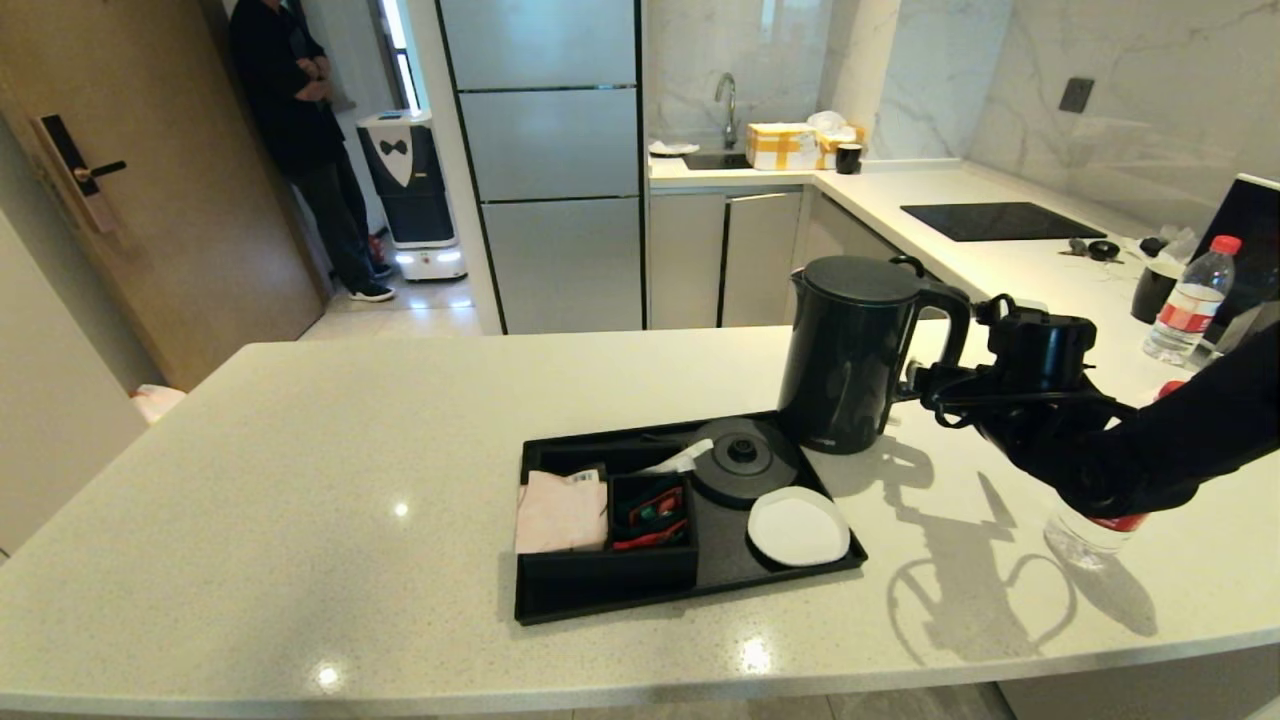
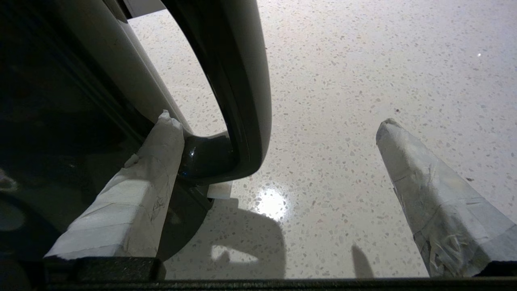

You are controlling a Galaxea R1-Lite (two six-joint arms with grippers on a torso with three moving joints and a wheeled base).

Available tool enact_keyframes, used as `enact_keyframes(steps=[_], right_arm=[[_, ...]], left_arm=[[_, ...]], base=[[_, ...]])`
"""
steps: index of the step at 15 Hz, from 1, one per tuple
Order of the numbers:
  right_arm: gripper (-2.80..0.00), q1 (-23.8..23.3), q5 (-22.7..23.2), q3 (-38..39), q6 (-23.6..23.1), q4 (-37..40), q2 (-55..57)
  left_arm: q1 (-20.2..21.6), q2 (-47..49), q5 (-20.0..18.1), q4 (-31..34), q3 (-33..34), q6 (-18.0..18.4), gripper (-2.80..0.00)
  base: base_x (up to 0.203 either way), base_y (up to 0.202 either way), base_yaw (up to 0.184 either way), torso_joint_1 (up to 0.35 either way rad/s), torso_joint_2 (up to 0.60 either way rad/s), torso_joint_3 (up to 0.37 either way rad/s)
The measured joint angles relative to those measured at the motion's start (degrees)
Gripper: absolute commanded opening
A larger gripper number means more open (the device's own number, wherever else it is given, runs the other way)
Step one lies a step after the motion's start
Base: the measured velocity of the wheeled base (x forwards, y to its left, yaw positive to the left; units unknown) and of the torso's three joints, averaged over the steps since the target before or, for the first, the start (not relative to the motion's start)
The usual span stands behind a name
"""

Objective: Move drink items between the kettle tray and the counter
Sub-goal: Place it on the right, then return the kettle to its original position

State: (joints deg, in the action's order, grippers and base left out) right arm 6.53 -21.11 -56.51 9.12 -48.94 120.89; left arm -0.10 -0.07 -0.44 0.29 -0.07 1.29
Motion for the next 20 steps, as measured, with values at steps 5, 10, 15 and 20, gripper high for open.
enact_keyframes(steps=[5,10,15,20], right_arm=[[0.00,1.8,-1.2,3.7,0.1,-1.1,-2.5],[0.00,3.9,-0.6,8.7,-0.2,-1.2,-7.6],[-2.80,5.7,-0.2,17.4,-0.7,-1.1,-16.9],[-2.80,7.6,-0.7,22.6,-2.4,4.5,-30.8]], left_arm=[[0.0,0.0,0.0,0.0,0.0,0.0,-2.80],[0.0,0.0,0.0,0.0,0.0,0.0,-2.80],[0.0,0.0,0.0,0.0,0.0,0.0,-2.80],[0.0,0.0,0.0,0.0,0.0,0.0,-2.80]], base=[[0.000,0.000,0.000,0.000,0.00,0.000],[0.000,0.000,0.000,0.000,0.00,0.000],[0.000,0.000,0.000,0.000,0.00,0.000],[0.000,0.000,0.000,0.000,0.00,0.000]])
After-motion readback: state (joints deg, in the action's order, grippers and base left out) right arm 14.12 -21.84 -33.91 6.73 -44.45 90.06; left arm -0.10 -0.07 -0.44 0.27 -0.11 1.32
